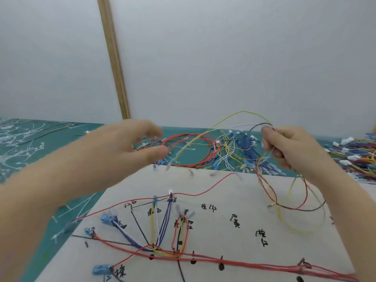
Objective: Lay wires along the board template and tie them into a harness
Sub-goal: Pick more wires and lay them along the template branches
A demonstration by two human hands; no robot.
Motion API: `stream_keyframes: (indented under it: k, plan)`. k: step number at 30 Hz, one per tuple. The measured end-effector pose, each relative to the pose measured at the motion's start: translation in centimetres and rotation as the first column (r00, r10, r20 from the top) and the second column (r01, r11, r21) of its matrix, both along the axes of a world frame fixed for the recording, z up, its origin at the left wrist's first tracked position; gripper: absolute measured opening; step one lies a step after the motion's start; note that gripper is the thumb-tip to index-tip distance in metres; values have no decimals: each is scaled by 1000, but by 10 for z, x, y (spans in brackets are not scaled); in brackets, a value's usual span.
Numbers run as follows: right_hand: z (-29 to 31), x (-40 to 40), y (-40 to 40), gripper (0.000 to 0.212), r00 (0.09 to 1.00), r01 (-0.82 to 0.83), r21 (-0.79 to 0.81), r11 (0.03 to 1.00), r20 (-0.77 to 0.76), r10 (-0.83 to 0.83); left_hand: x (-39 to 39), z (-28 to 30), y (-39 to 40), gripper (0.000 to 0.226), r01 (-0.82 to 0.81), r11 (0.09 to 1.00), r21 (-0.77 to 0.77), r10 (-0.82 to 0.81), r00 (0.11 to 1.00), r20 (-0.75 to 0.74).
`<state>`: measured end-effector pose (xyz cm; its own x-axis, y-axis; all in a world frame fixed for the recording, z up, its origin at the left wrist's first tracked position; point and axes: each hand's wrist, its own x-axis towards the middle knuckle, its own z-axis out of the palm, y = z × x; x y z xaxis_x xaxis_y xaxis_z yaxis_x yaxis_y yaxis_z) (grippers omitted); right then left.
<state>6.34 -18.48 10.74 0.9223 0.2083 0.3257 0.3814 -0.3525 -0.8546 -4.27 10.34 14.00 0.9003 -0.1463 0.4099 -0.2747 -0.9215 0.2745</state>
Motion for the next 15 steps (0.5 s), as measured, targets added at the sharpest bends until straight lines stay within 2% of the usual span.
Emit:
stream_keyframes:
  k: [1, 3, 5, 7, 11, 13, 15]
  plan:
    - [6, -2, 5, 31, 998, 2, -123, 992, 67, 6, 12, 6, -23, 46, 76, 994, -75, -75, 997, 8]
    - [17, -1, 13, 6, 992, -22, -264, 964, 117, 54, 43, 11, -65, 47, 174, 981, -82, -173, 985, 17]
    - [27, 5, 15, 29, 994, -82, -195, 977, 55, 94, 68, 11, -92, 43, 218, 957, -191, -222, 975, 2]
    - [38, 10, 14, 40, 993, -104, -76, 992, 50, 108, 86, 10, -102, 37, 182, 932, -313, -198, 980, -19]
    - [49, 9, 8, 39, 977, -199, 29, 980, 82, 196, 93, 8, -107, 21, 259, 839, -479, -271, 961, 45]
    - [49, 9, 13, 35, 974, -205, -9, 979, 98, 204, 95, 10, -105, 8, 291, 760, -581, -311, 948, 69]
    - [46, 8, 25, 37, 977, -148, -30, 989, 148, 151, 96, 11, -102, 9, 305, 654, -692, -366, 928, 63]
